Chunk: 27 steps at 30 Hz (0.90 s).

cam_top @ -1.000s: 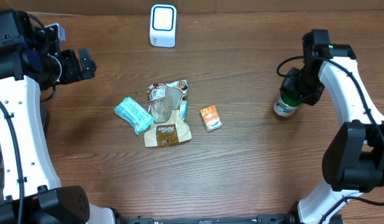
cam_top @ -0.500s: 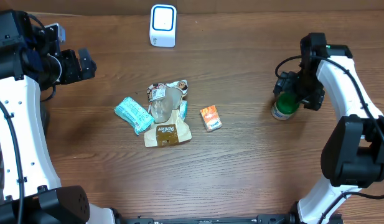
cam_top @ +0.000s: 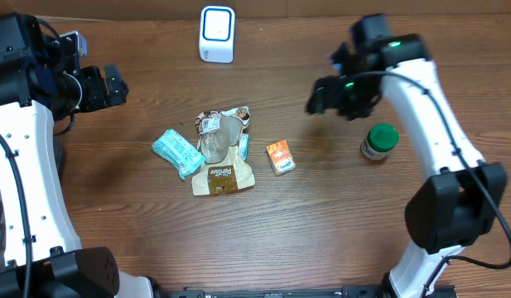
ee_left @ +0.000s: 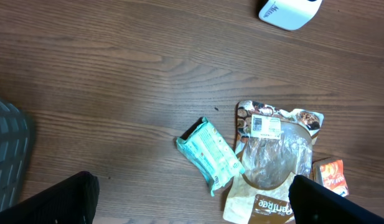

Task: Scan the item barcode
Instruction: 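Move the right gripper to the orange tissue pack and grasp it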

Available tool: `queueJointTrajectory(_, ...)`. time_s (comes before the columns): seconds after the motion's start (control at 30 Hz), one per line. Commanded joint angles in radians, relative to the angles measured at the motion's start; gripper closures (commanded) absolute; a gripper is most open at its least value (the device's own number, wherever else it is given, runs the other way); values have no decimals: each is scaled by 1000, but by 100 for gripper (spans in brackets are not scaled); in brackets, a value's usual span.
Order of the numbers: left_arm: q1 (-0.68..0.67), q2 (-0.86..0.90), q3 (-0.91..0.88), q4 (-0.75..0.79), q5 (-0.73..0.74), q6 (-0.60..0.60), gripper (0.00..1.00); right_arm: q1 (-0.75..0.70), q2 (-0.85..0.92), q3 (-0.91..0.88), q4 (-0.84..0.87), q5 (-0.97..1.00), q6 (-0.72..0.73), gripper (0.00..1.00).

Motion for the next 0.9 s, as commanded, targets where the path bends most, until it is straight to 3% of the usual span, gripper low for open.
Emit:
queueJointTrajectory(0.0,3,3,23,1,1,-16,0,105,23,-77,48,-48,42,49)
queueJointTrajectory(0.1,3,3,23,1,1,-16,0,189,51,-124,93,-48,103,75)
queueJointTrajectory(0.17,3,3,23,1,1,-16,0,240,74,-148,116,-48,158,84)
queueJointTrajectory(0.43,3,3,23,1,1,-16,0,343,164,-211,149,-38,315,92)
queueJointTrajectory(0.6,3,3,23,1,1,-16,0,317,166,-236,113,136,391,95)
queueJointTrajectory(0.87,3,3,23,1,1,-16,0,245,166,-236,175,303,393,95)
